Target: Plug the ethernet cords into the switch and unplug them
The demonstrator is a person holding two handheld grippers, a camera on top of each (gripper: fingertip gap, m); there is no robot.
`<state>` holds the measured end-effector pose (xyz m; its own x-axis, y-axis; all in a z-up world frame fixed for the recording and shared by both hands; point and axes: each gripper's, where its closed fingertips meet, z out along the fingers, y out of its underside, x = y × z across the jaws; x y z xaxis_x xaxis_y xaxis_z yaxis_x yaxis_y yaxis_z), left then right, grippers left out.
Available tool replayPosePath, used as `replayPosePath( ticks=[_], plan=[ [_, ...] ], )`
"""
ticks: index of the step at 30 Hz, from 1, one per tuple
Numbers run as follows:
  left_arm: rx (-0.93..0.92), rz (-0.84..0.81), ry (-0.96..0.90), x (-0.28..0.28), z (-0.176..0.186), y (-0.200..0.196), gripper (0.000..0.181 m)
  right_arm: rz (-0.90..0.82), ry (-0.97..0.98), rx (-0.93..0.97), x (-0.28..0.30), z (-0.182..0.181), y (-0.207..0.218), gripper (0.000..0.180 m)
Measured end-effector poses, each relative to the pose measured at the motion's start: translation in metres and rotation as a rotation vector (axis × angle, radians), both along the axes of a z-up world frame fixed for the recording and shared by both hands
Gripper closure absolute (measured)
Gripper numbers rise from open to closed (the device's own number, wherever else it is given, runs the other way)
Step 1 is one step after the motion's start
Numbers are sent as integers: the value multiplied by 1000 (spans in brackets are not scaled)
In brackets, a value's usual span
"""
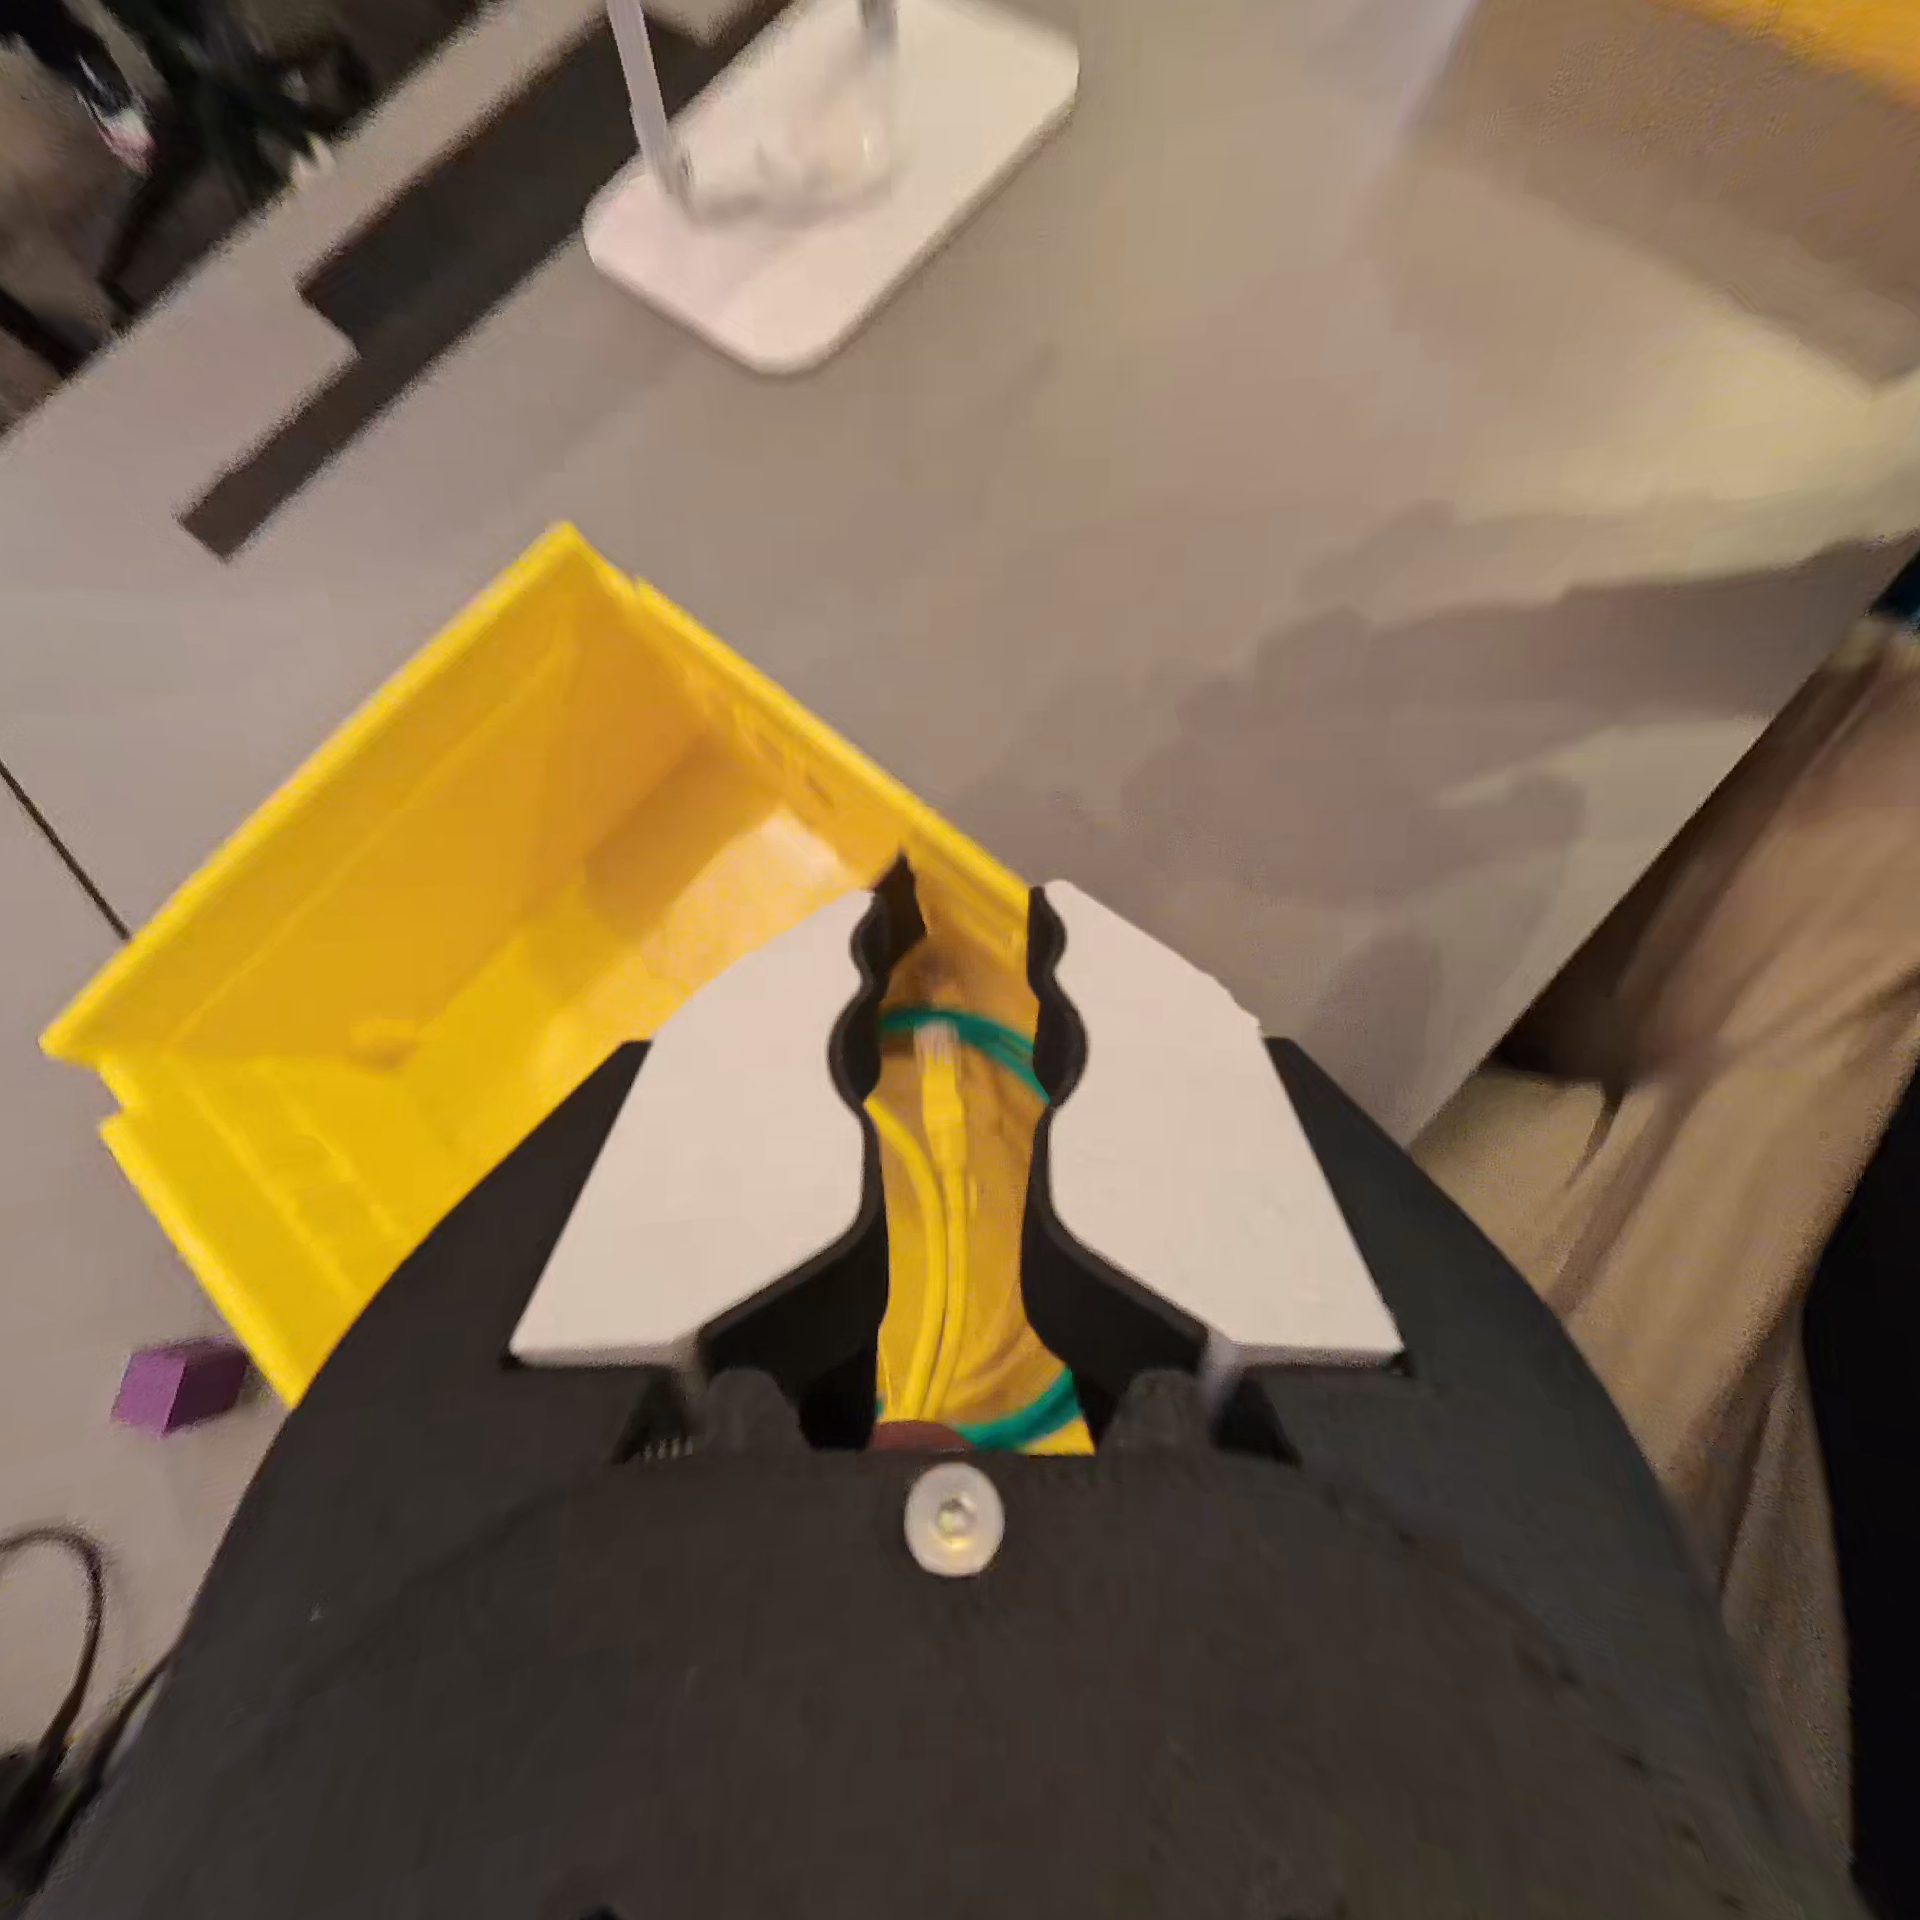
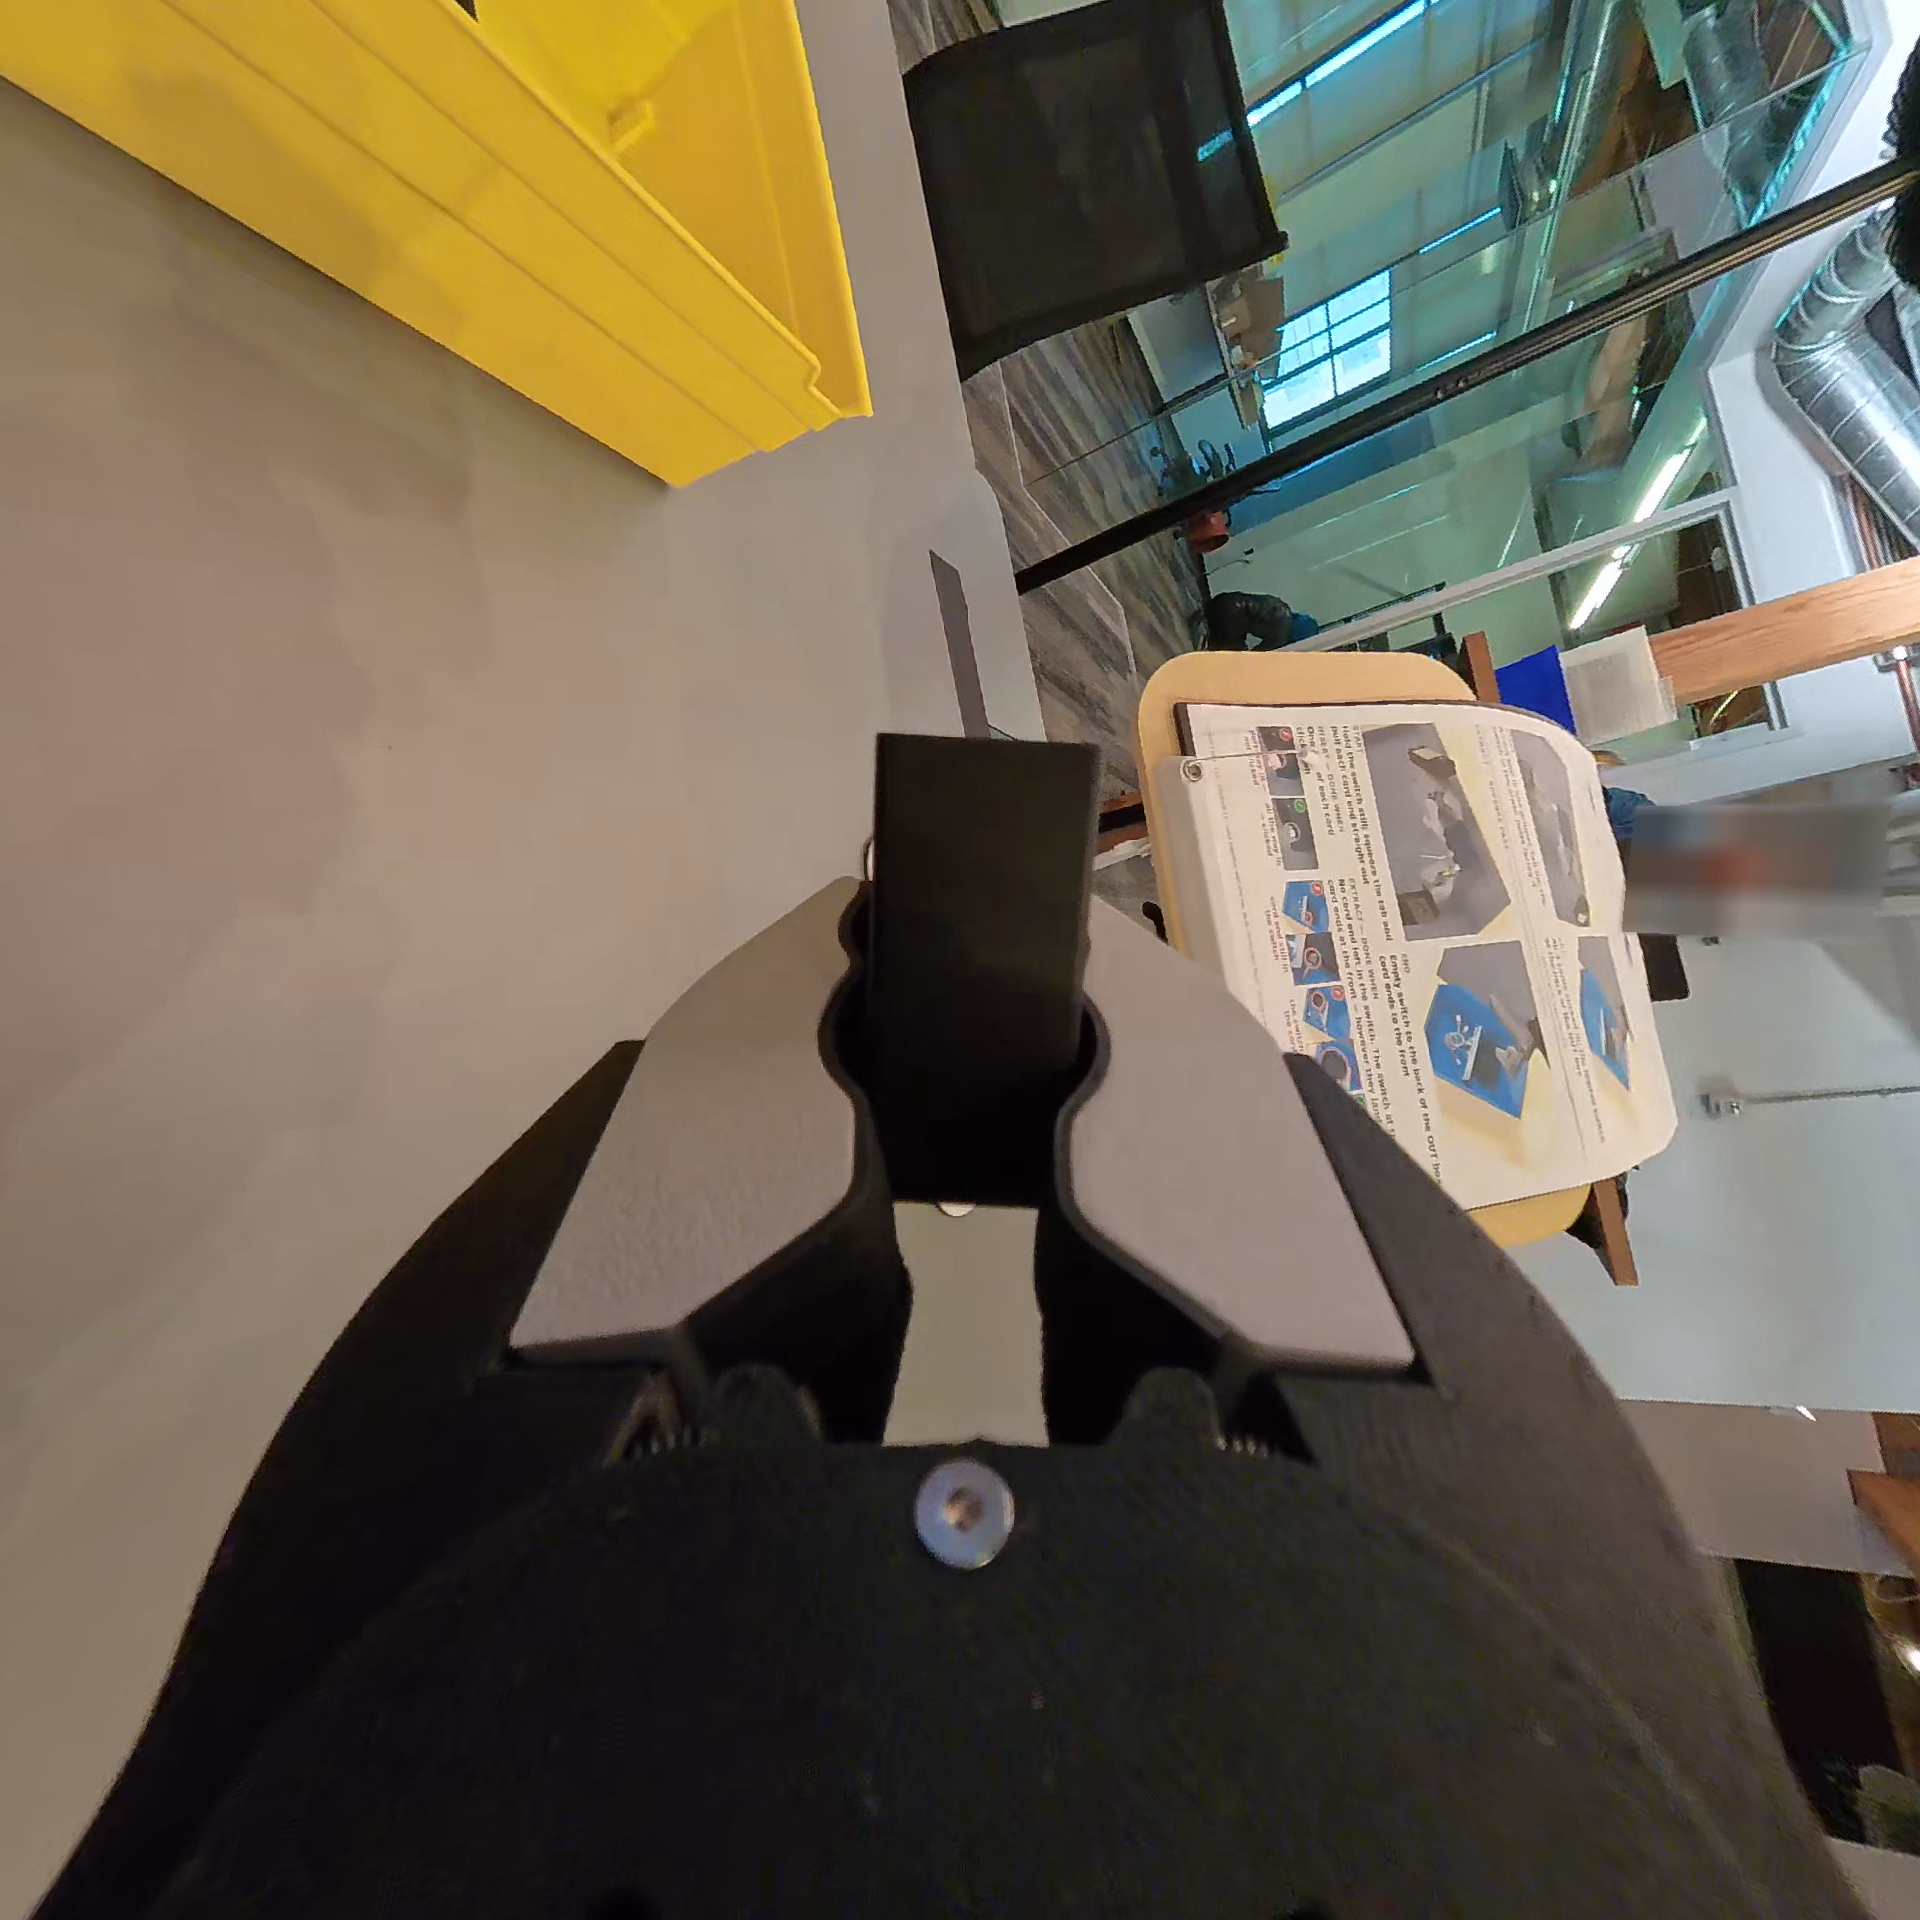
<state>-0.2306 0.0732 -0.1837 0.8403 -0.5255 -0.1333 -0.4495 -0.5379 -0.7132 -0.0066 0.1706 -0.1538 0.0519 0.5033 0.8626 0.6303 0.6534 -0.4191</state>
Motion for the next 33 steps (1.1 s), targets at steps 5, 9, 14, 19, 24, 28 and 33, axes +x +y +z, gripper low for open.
replayPosePath(
  ticks=[5,9,14,19,24,28,33],
  plan=[
    [-196,20,242,-31,-62,-33,146,6,-7,-5,-2,-1,-2,150],
    [-271,46,340,-41,-93,-42,144,9,-8,-13,-3,-2,-4,150],
    [-246,65,464,-54,-113,-35,163,20,-4,-19,-5,-1,-6,150],
    [-134,104,415,-56,-78,-28,164,17,10,-31,-1,2,-5,150],
    [9,85,272,-42,-14,-19,166,12,32,-37,4,7,-4,150],
    [145,-58,-3,17,51,-4,166,-4,62,-47,14,18,-1,150],
    [143,-289,-378,123,80,21,166,-53,117,-53,39,40,7,150]
  ],
)
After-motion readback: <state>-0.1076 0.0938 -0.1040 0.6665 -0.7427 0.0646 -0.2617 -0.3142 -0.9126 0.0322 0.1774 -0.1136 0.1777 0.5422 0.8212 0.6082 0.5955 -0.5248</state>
